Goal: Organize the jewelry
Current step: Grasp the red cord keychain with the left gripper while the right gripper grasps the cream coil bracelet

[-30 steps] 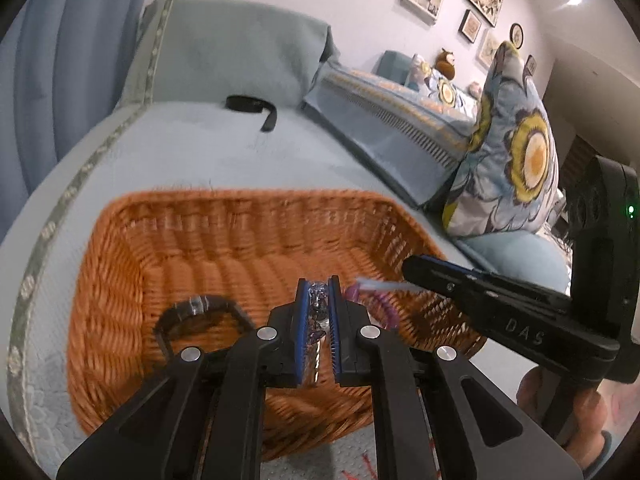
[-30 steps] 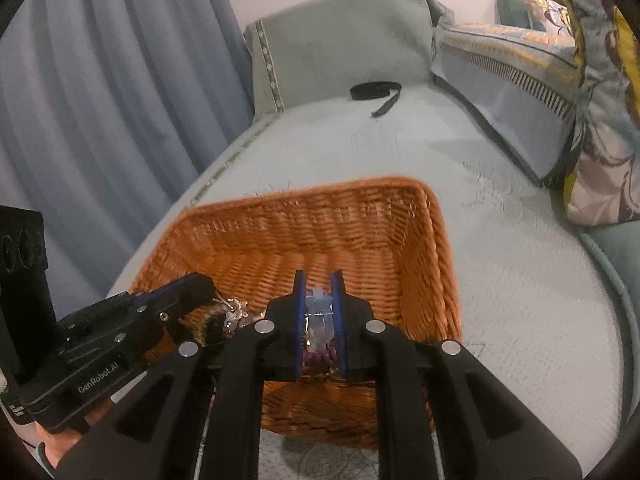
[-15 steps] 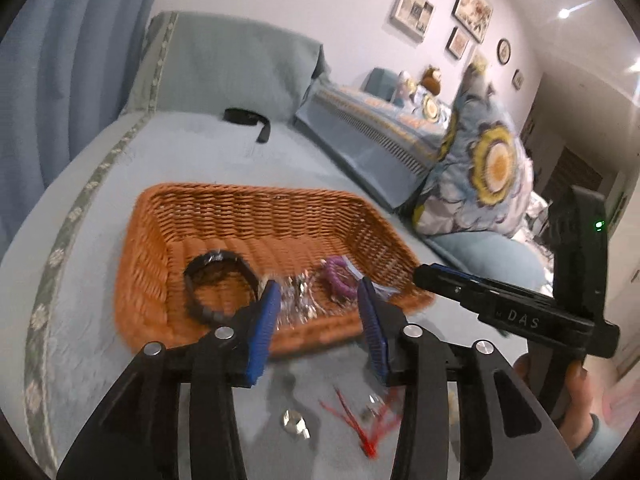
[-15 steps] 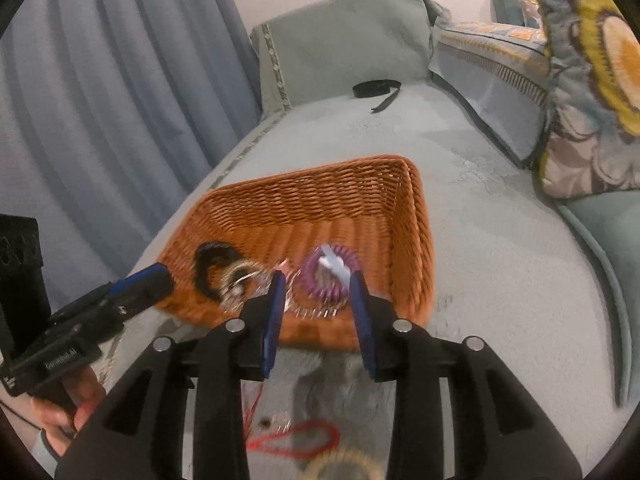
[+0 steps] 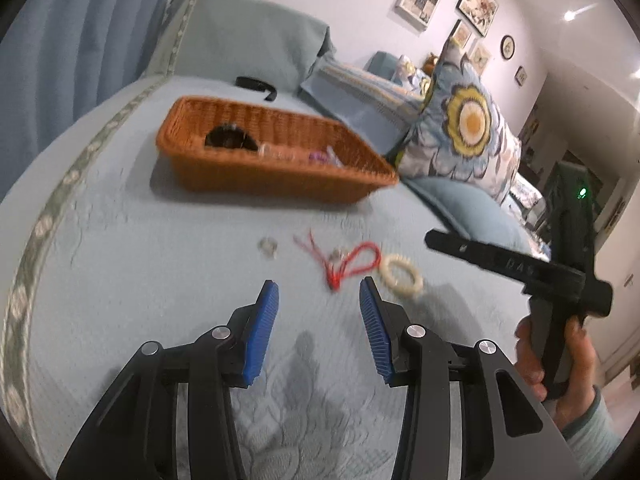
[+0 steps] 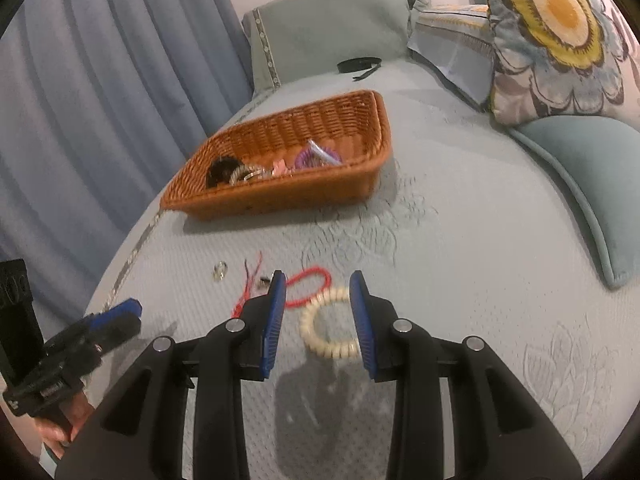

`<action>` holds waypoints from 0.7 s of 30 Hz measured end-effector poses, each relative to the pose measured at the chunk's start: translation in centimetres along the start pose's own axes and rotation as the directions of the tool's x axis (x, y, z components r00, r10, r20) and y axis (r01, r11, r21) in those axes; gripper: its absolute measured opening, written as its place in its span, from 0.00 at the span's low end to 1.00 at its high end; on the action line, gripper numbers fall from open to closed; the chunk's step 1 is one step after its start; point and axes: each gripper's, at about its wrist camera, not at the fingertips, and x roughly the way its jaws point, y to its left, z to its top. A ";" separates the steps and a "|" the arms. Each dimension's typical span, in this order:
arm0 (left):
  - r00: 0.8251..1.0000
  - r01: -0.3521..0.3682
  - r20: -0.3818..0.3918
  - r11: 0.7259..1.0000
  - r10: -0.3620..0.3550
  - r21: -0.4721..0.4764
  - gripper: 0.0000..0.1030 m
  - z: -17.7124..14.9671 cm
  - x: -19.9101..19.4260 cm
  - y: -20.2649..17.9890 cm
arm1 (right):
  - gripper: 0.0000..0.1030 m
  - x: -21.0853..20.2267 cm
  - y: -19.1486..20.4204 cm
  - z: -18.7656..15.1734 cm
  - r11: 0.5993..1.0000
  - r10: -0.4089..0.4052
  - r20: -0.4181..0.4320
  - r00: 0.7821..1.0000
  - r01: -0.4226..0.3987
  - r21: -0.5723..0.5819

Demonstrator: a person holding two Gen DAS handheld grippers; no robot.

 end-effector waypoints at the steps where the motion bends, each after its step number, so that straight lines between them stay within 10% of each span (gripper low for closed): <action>1: 1.000 -0.006 -0.005 1.000 0.006 -0.001 0.40 -0.3 0.2 0.1 | 0.29 0.1 0.0 -0.4 1.000 -0.010 -0.001 1.000 0.010 -0.010; 21: 0.984 -0.061 -0.160 0.988 0.084 0.141 0.40 1.5 7.9 -2.6 | 0.29 3.3 -1.0 -1.6 0.998 -0.064 -0.120 0.991 0.060 -0.037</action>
